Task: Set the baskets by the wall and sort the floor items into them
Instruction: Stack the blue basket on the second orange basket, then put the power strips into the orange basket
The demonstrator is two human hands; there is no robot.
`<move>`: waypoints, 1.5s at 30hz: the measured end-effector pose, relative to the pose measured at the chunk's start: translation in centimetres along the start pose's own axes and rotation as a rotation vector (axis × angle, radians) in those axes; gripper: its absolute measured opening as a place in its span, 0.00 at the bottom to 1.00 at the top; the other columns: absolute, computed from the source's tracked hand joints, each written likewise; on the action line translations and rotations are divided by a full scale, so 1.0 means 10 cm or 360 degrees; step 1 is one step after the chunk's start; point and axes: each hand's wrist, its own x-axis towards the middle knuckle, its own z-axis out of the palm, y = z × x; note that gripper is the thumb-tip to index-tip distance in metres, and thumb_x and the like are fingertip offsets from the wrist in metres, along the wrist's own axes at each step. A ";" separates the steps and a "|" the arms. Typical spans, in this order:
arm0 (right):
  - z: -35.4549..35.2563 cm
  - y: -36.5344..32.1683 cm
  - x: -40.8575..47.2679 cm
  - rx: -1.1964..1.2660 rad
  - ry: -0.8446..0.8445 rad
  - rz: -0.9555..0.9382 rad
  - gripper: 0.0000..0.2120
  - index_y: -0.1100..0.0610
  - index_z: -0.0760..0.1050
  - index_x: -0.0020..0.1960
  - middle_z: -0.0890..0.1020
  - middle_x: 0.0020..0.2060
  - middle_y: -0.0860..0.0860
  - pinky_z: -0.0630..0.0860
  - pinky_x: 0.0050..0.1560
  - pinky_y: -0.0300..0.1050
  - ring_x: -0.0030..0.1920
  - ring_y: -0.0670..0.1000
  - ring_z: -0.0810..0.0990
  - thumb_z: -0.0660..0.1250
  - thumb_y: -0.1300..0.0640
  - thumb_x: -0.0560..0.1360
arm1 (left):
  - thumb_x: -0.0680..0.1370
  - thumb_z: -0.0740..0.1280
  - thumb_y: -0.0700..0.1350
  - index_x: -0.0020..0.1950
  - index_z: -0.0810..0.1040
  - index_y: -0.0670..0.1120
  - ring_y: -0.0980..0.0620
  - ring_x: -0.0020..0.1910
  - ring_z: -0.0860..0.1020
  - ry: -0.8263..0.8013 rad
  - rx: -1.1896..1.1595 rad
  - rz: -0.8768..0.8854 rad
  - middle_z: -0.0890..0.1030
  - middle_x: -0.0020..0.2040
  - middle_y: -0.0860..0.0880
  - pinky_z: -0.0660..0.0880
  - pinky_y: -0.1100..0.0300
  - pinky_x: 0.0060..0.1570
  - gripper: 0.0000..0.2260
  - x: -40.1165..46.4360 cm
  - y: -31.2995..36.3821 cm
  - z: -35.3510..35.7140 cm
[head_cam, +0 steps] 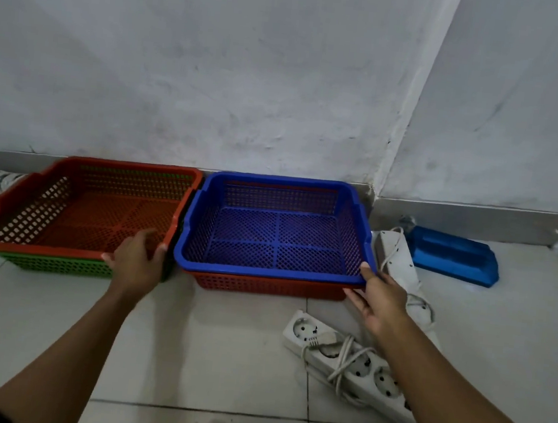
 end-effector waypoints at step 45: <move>-0.20 0.46 -0.41 -0.2171 -0.0033 -0.2081 0.07 0.53 0.75 0.45 0.78 0.41 0.49 0.73 0.49 0.47 0.44 0.50 0.76 0.65 0.51 0.70 | 0.73 0.68 0.45 0.58 0.75 0.49 0.54 0.51 0.74 -0.0375 0.0472 0.1275 0.77 0.54 0.50 0.67 0.64 0.49 0.14 -1.36 0.79 0.40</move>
